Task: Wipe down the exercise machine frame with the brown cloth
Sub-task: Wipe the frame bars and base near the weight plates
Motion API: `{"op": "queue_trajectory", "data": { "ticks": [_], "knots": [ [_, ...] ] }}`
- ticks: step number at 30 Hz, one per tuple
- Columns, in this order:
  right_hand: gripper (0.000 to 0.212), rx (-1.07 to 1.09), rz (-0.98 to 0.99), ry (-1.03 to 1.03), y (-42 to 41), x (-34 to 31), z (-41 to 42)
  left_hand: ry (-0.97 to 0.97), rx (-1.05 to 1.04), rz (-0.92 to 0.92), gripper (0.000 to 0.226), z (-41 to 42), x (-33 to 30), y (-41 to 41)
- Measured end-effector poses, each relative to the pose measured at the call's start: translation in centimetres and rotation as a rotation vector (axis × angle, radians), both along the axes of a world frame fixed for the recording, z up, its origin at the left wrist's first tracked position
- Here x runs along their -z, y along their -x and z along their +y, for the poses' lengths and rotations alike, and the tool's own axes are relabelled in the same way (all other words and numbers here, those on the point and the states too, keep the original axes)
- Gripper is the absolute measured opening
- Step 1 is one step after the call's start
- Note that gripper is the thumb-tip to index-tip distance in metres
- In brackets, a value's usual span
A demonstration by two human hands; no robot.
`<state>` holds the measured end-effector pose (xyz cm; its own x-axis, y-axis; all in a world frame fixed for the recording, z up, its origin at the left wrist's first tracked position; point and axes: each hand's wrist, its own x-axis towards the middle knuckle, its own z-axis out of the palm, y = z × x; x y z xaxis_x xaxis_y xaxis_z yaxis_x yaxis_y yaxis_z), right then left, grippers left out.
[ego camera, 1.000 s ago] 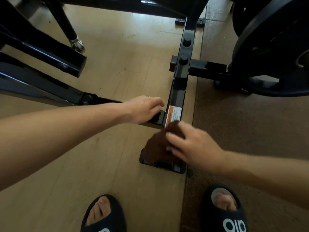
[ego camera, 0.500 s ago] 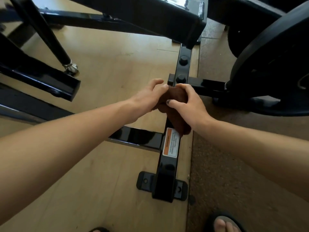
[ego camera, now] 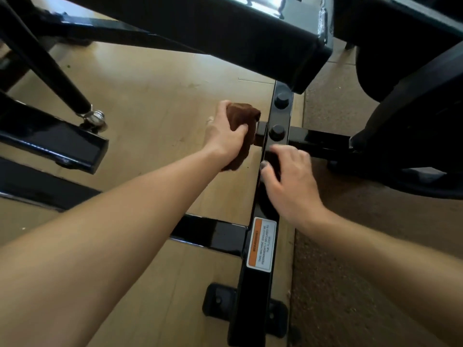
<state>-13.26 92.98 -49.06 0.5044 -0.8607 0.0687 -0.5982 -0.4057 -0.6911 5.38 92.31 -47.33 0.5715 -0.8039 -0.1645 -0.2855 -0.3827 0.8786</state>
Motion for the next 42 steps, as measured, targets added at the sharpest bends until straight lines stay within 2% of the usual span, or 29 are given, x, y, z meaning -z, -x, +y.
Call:
{"op": "queue_trajectory", "data": {
  "ticks": [2,5,10,15,21,24,26,32,35,37,40,42],
  "knots": [
    [0.055,-0.054,0.126,0.020,-0.3,1.2,1.1,-0.010,0.054,-0.177,0.050,-1.9,0.1,-0.2],
    [0.057,-0.026,0.090,0.035,-0.4,2.3,1.8,-0.058,0.139,-0.313,0.045,-4.7,0.8,0.7],
    [0.058,-0.023,0.141,0.119,-0.7,2.8,1.5,-0.172,0.103,-0.238,0.031,-7.5,2.2,1.4],
    [0.058,-0.019,0.172,0.098,-0.9,2.7,1.6,-0.202,0.177,-0.305,0.032,-6.9,2.2,0.7],
    [0.056,-0.022,0.165,0.090,-0.8,2.2,1.8,-0.270,0.383,-0.251,0.029,-3.7,0.2,-0.3],
    [0.055,-0.023,0.167,0.087,-0.5,2.0,1.9,-0.391,0.584,-0.264,0.029,-0.8,-0.2,-0.8],
    [0.055,-0.034,0.158,0.089,-0.2,2.1,2.0,-0.468,0.647,-0.269,0.031,1.4,0.3,-1.2],
    [0.057,-0.034,0.240,0.130,-0.4,2.0,1.9,-0.368,0.440,-0.183,0.034,5.4,-1.1,-2.9],
    [0.055,-0.057,0.306,0.179,-0.5,1.9,1.9,-0.310,0.471,-0.200,0.029,7.6,-2.7,-2.6],
    [0.054,-0.061,0.332,0.195,-0.5,1.7,1.8,-0.267,0.513,-0.283,0.026,9.4,-3.8,-1.5],
    [0.052,-0.066,0.392,0.253,-0.6,1.3,1.7,-0.235,0.600,-0.431,0.036,12.9,-4.1,0.7],
    [0.049,-0.075,0.395,0.263,-0.5,1.2,1.6,-0.193,0.624,-0.429,0.041,15.3,-3.8,2.4]
  ]
}}
